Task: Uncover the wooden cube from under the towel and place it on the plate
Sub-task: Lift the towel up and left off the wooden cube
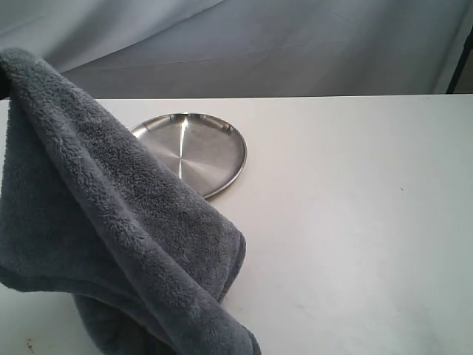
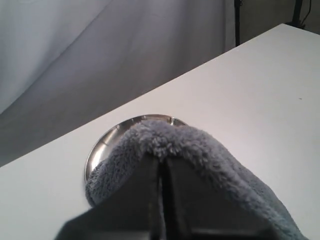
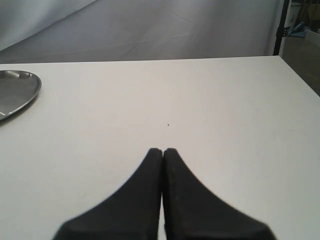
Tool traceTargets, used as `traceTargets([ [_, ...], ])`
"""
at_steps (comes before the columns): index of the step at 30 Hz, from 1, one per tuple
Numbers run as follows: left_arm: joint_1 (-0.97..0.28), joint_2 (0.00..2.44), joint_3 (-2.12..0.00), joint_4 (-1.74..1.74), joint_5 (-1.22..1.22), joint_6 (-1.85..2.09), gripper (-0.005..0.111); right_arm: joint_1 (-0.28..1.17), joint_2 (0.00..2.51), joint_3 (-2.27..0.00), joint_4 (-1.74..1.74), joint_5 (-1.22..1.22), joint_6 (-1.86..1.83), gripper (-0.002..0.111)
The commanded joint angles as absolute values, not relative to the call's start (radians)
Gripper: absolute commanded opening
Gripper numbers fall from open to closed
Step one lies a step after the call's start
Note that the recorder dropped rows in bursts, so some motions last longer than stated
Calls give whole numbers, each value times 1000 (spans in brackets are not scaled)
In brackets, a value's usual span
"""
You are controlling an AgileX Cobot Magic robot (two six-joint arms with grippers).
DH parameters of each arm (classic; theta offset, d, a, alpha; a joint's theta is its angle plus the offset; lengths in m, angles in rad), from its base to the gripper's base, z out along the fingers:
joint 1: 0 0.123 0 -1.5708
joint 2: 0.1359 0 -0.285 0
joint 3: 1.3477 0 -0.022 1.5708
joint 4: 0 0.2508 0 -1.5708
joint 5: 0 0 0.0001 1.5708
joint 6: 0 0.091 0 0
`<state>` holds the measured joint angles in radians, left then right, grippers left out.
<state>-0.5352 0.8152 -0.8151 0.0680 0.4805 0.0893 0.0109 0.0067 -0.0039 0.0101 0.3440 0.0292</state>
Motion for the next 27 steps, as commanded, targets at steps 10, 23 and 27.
traceTargets([
  [10, -539, 808, -818, 62, 287, 84, 0, 11, 0, 0, 0, 342, 30, 0],
  [23, -539, 806, -818, 270, 284, 82, 0, 11, 0, 0, 0, 342, 32, 0],
  [27, -539, 791, -818, 386, 268, 34, 0, 11, 0, 0, 0, 342, 32, 0],
])
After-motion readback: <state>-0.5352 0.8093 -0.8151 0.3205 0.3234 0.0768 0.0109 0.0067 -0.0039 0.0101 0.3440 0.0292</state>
